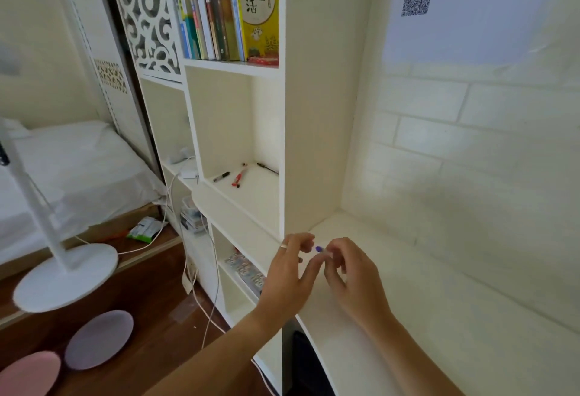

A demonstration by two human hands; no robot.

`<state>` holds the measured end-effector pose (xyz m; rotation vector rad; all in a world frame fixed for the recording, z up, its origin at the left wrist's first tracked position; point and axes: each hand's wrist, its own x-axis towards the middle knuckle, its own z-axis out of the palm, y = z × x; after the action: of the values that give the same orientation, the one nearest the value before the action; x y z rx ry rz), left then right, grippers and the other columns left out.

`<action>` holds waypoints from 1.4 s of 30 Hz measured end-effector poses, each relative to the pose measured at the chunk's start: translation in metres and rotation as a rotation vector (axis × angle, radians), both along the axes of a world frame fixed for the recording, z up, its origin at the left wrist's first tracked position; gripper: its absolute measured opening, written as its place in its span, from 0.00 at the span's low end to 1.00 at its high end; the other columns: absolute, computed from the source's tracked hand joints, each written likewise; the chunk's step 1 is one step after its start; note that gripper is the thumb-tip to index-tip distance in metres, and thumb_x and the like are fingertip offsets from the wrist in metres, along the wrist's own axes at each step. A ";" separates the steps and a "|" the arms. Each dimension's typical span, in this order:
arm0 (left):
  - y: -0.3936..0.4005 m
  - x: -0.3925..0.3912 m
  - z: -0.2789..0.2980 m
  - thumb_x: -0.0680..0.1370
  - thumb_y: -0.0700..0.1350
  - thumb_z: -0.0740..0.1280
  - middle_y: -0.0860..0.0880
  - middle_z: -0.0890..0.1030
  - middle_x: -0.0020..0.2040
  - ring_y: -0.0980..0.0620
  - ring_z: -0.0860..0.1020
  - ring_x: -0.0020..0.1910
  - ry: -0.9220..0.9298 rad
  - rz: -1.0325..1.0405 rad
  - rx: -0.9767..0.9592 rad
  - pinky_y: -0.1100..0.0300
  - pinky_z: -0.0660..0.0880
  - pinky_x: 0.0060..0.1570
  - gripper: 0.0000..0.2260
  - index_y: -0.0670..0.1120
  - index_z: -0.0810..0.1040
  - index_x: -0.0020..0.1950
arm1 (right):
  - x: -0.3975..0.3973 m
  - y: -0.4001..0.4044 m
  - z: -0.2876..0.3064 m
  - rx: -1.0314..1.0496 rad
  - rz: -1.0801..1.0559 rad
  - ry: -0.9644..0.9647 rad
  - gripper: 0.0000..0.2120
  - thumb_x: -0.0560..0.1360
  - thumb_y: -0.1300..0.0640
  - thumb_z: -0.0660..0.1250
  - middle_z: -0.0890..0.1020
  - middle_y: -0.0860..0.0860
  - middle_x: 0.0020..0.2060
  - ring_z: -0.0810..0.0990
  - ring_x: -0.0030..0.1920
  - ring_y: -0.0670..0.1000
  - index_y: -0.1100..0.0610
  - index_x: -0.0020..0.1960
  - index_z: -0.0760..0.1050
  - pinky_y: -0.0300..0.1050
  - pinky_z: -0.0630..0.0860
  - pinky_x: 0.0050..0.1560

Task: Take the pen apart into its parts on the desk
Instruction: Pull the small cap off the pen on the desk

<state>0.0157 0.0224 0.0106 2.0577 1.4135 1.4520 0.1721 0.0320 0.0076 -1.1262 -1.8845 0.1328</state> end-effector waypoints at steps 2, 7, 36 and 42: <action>0.003 0.000 -0.006 0.81 0.49 0.64 0.55 0.76 0.59 0.60 0.74 0.59 0.067 -0.028 -0.061 0.66 0.72 0.57 0.13 0.50 0.71 0.65 | -0.003 -0.004 0.003 -0.006 -0.001 0.184 0.06 0.79 0.57 0.66 0.78 0.43 0.33 0.75 0.32 0.44 0.47 0.48 0.70 0.26 0.69 0.35; 0.013 0.004 -0.014 0.81 0.45 0.64 0.49 0.79 0.53 0.51 0.75 0.52 0.209 -0.035 -0.100 0.58 0.72 0.53 0.08 0.47 0.78 0.58 | -0.001 -0.002 0.002 -0.138 -0.081 0.505 0.07 0.81 0.57 0.61 0.79 0.48 0.30 0.77 0.29 0.47 0.50 0.45 0.70 0.39 0.75 0.31; 0.027 -0.009 -0.027 0.78 0.36 0.58 0.47 0.80 0.40 0.49 0.75 0.38 0.179 -0.047 -0.118 0.50 0.73 0.39 0.08 0.44 0.74 0.44 | -0.010 0.010 -0.018 -0.011 -0.122 -0.415 0.05 0.78 0.61 0.70 0.84 0.48 0.43 0.83 0.41 0.50 0.55 0.51 0.83 0.42 0.76 0.42; 0.022 -0.005 -0.028 0.83 0.45 0.54 0.49 0.76 0.35 0.52 0.72 0.33 0.146 -0.035 -0.079 0.53 0.70 0.35 0.12 0.46 0.70 0.41 | -0.011 0.005 -0.015 0.003 -0.166 -0.431 0.05 0.80 0.54 0.68 0.82 0.47 0.37 0.81 0.34 0.49 0.53 0.50 0.82 0.44 0.78 0.30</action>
<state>0.0103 0.0439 -0.0178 2.1656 1.4560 1.2340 0.1609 0.0372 -0.0072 -1.3854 -2.1487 -0.2233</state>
